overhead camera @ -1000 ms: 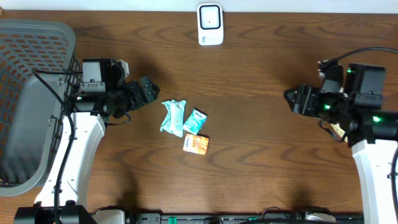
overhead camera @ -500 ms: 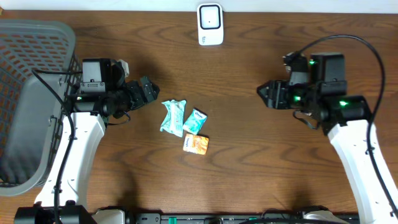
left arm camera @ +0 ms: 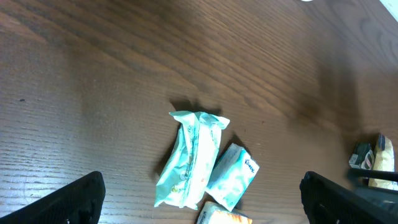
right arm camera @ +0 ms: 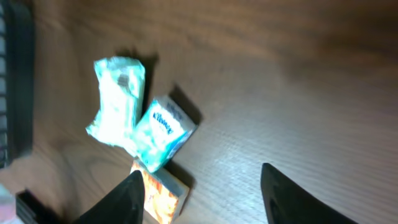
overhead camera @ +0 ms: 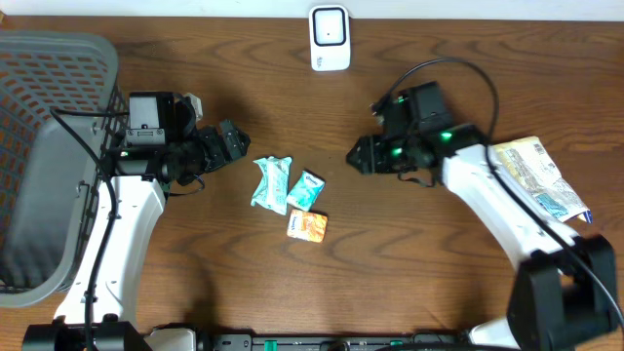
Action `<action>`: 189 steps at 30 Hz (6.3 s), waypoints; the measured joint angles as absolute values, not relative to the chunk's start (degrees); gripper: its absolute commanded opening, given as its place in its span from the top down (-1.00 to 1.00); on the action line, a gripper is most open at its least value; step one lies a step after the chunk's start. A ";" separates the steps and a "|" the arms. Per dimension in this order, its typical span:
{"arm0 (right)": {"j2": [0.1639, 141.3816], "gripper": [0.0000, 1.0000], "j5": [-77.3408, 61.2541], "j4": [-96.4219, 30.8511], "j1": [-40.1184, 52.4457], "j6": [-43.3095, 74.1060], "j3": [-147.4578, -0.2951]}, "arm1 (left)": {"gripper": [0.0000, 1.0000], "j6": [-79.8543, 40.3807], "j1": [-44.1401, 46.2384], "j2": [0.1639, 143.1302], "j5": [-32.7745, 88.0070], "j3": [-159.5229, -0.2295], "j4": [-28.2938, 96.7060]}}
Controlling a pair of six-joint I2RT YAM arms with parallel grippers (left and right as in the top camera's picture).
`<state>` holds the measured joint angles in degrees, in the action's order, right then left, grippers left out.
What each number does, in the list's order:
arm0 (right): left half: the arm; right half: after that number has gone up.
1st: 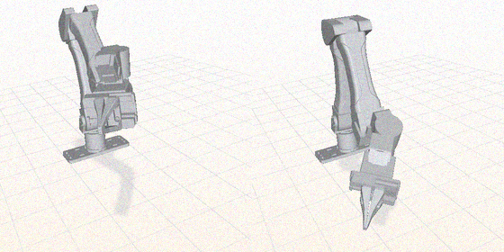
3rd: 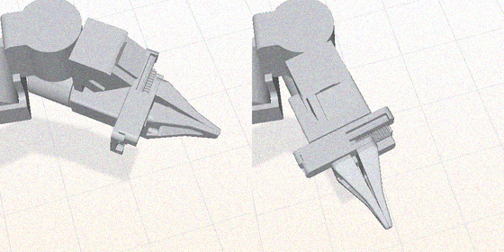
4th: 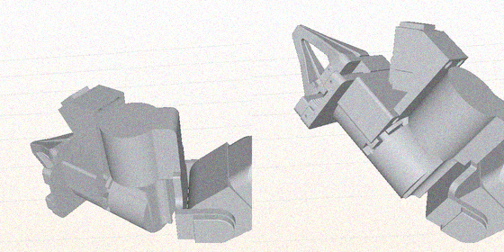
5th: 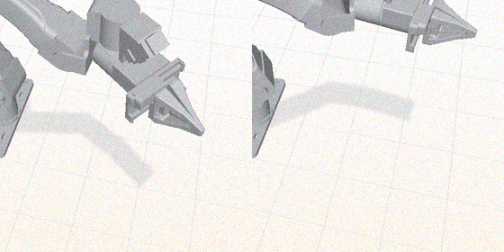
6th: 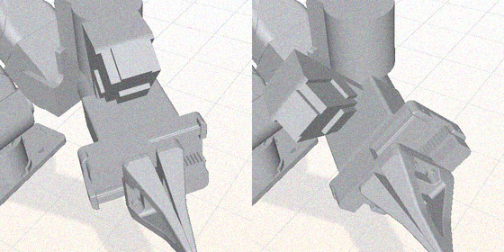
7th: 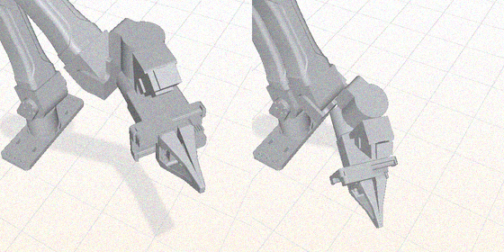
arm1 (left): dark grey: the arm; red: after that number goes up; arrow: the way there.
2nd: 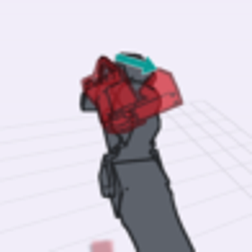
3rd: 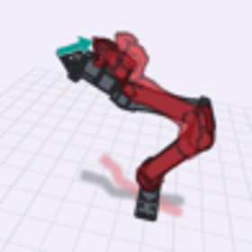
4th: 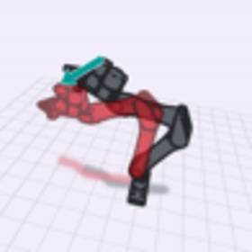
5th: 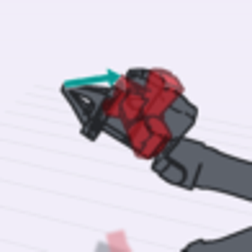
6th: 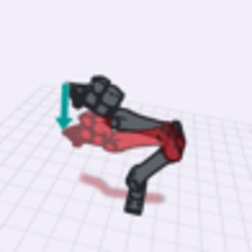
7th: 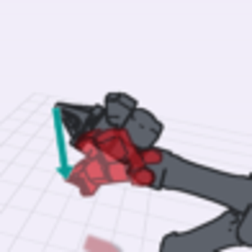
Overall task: Scan the item barcode
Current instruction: 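Move the right gripper left toward the small orange Kleenex pack, then grasp the small orange Kleenex pack with the right gripper, then lift the orange pack and carry it up toward the scanner, then hold the orange pack against the white scanner window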
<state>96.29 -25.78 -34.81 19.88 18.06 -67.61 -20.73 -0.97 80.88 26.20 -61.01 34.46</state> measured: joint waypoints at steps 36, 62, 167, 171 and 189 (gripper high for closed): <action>110.30 0.57 -25.76 -38.79 39.05 9.32 -67.77 | -0.99 -20.73 -0.97 80.88 26.20 -61.01 34.46; 92.33 0.98 -35.29 -46.54 17.21 4.99 -67.81 | -0.99 -20.73 -0.97 80.88 26.20 -61.01 34.46; 103.44 0.97 -52.21 -25.04 10.48 28.01 -68.84 | -0.99 -20.73 -0.97 80.88 26.20 -60.99 34.41; 103.55 0.97 -38.09 -39.48 11.66 21.45 -77.19 | -0.98 -20.73 -0.97 80.88 26.20 -61.01 34.41; 120.95 0.98 19.53 -14.24 26.41 -8.19 -110.48 | -0.98 -20.71 -0.97 80.88 26.17 -61.01 34.41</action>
<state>120.95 19.53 -14.24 26.41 -8.19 -110.48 -20.71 -0.97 80.88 26.17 -61.01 34.41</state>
